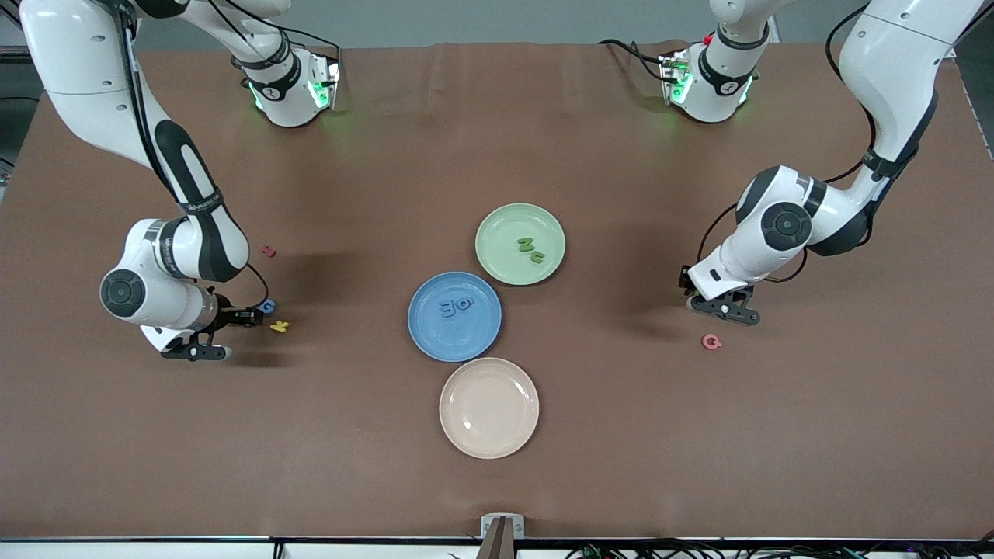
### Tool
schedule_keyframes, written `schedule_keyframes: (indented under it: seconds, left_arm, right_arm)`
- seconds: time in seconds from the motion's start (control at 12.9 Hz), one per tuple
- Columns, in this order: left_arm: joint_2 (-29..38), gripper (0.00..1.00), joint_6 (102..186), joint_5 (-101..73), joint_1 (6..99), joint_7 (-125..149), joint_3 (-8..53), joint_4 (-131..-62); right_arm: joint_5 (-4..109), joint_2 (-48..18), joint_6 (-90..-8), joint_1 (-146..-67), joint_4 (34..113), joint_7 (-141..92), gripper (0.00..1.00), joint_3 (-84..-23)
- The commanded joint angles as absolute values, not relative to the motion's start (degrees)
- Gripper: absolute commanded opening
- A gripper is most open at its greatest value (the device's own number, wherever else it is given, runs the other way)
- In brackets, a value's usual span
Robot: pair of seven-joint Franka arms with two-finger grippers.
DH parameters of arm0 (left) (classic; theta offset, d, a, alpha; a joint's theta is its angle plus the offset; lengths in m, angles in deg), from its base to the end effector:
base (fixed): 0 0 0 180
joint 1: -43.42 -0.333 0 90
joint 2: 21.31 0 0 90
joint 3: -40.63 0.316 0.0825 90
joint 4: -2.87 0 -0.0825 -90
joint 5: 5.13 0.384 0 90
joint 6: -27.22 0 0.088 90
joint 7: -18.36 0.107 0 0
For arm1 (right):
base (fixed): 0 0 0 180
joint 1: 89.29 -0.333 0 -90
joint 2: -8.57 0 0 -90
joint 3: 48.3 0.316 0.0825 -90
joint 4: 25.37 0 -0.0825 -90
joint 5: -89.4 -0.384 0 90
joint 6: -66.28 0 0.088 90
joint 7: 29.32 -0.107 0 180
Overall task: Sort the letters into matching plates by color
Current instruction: 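Grasp the blue plus with the right gripper, green q with the left gripper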
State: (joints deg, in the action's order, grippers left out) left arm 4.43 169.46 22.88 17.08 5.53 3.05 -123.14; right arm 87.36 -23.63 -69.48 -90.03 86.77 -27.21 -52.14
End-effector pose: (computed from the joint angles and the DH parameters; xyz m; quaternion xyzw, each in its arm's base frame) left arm 0.5362 -0.1144 0.2129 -0.9866 0.1626 0.0110 0.0117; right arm 0.5995 -0.0315 0.1743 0.9971 -0.0185 -0.0742 0.0034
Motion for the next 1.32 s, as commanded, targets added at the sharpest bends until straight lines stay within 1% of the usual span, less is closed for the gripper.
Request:
schedule_keyframes:
  seconds: [0.0,0.16,0.39,0.54,0.78,0.85,1.09,1.24]
  left_arm:
    - [5.0,0.55,170.9,26.4,15.5,5.5,2.7,-124.0]
    - [5.3,0.53,171.3,26.7,15.5,5.5,2.7,-124.0]
    - [5.9,0.52,172.1,26.8,15.4,5.3,2.7,-124.5]
    - [6.0,0.51,173.9,27.0,15.4,5.0,2.9,-125.5]
    - [6.8,0.49,174.0,27.0,15.4,4.7,3.0,-125.6]
    - [7.1,0.48,174.0,27.0,15.4,4.8,3.1,-125.4]
    - [8.2,0.48,174.0,28.7,15.2,4.7,3.2,-124.7]
    - [8.3,0.48,173.9,28.9,14.8,4.6,3.5,-124.8]
  right_arm:
    - [86.5,-23.8,-69.6,-88.8,86.4,-25.8,0.59,-51.2]
    - [86.5,-23.9,-69.6,-88.8,86.4,-25.8,0.55,-51.1]
    - [86.4,-24.0,-69.7,-88.8,86.3,-25.7,0.49,-51.1]
    - [86.4,-24.2,-69.7,-88.8,86.2,-25.7,0.42,-51.2]
    - [86.4,-24.2,-69.7,-88.8,86.1,-25.7,0.29,-51.1]
    - [86.4,-24.2,-69.7,-88.9,85.9,-25.7,0.27,-51.1]
    - [86.4,-23.8,-68.9,-89.5,85.8,-25.8,0.25,-51.0]
    - [86.5,-22.3,-66.2,-90.9,84.9,-26.0,0.25,-51.0]
